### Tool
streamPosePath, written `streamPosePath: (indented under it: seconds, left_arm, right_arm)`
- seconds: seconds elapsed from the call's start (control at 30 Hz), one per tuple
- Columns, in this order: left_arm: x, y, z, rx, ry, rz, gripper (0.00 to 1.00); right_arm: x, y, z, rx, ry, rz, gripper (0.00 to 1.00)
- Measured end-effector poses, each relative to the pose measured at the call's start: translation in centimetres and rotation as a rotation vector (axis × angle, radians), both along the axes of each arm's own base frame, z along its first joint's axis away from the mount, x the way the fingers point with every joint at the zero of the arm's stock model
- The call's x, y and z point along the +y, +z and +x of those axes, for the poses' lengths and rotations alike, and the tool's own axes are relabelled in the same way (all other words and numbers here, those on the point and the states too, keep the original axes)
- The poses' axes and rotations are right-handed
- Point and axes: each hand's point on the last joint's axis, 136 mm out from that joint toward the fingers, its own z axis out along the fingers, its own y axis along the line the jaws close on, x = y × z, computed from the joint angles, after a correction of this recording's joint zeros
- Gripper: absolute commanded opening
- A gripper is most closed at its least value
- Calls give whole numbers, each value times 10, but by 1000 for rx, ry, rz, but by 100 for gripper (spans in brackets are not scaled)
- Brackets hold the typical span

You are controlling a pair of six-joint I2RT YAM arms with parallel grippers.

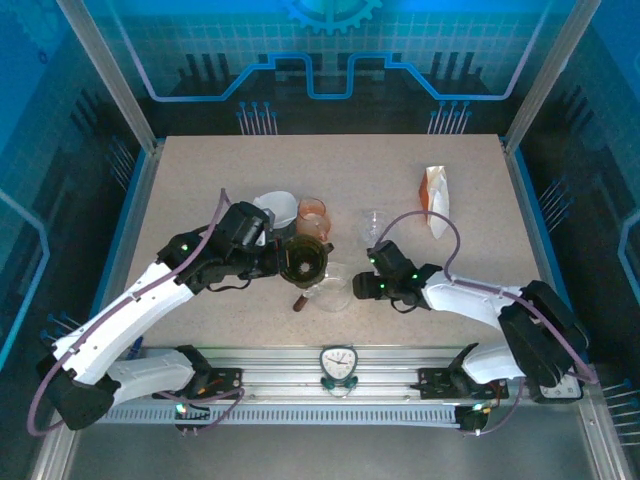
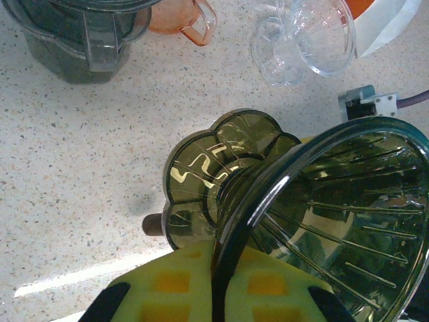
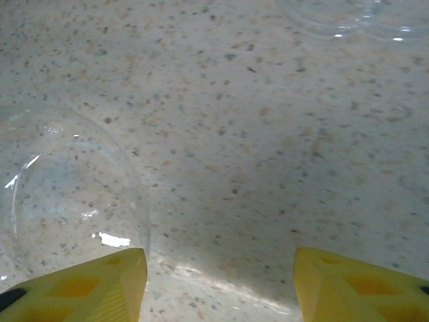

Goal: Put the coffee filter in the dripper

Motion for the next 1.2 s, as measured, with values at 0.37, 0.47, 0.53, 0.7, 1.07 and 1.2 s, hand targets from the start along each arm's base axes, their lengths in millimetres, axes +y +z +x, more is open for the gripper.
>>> streamPosePath:
  seconds: [0.37,0.47,0.53,0.7,1.07,1.2]
  left_arm:
    - [-20,-9,5,69,-63,2,0]
    - [-26,-18,5,112,-86,6,0]
    - [-30,-26,5,142,-97,10,0]
    - [-36,-36,7,175,-117,25,0]
    - [-44,-45,15,182,-125,21,0]
    - [-45,-48,19,184,-119,22,0]
  right_arm:
    - [-8,16,5,-56,-43,9,63]
    - [-24,29,9,-94,-90,21,63]
    - [-32,35,9,-109,-111,22,63]
    - [-43,41,3,-123,-123,11,64]
    - [-57,38,-7,-113,-138,-5,64]
    - [-59,43,-8,-123,-143,1,64]
